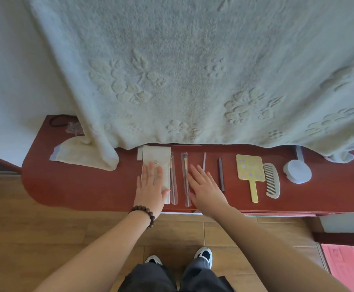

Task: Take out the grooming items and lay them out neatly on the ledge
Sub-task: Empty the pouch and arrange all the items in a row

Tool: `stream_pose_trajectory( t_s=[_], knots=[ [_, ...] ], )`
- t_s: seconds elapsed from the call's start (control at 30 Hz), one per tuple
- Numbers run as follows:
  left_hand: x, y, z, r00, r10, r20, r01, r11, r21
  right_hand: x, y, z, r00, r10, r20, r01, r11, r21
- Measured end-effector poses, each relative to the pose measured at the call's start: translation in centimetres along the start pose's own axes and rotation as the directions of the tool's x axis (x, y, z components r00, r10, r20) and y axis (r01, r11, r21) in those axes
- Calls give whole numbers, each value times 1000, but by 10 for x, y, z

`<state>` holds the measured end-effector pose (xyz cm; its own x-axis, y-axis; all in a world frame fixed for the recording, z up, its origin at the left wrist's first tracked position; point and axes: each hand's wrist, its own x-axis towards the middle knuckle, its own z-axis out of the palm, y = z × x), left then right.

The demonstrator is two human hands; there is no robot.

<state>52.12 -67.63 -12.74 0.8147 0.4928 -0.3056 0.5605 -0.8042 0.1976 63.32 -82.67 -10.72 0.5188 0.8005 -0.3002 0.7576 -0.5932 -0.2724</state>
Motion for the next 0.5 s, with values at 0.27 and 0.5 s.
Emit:
stream_pose_trajectory(
  t_s=[0.27,0.5],
  knots=[
    [-3,5,-6,1000,-27,3,27,999,-41,9,-2,6,997,53,-60,-53,999,-2],
    [-6,39,-19,987,28,-157,-64,972,-226,23,17,-23,934,343,-99,-313,920,236]
  ],
)
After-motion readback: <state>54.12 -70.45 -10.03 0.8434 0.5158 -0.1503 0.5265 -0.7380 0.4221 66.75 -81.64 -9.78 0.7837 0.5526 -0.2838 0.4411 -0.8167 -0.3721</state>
